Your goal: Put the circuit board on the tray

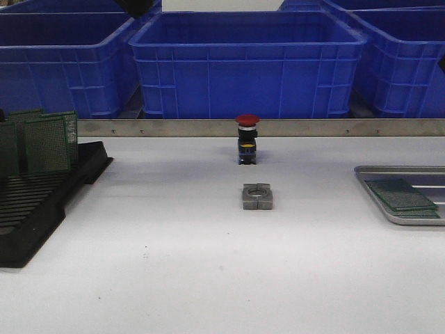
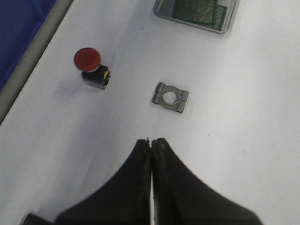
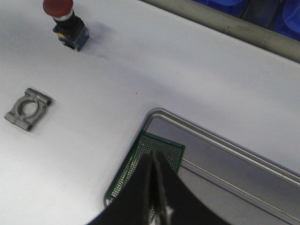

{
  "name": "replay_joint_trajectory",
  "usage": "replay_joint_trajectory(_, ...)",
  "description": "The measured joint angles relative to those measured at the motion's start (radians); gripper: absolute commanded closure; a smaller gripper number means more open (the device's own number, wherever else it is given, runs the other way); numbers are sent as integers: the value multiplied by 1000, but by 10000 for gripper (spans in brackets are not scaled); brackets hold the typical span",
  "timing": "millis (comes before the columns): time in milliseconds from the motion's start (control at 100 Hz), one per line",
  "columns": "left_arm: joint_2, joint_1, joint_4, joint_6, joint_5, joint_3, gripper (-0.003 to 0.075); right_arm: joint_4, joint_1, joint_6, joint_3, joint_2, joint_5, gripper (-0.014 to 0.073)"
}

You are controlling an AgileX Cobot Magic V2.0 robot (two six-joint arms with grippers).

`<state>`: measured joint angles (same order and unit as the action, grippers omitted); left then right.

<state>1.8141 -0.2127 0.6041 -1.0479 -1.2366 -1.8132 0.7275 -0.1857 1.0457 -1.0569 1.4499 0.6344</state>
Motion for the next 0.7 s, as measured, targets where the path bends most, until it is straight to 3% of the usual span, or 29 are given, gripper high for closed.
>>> replay_joint_trajectory(170,-87,67,2,37,5,36,741,115,13,63,73,-116,-43,706)
replay_joint_trajectory(310,-216,92,10,52,98,144,741,218,60,126,158,-236,-132,706)
replay_joint_trajectory(700,-694,94,119,58,601,671,741,336,169,185,378,-588,-259,706)
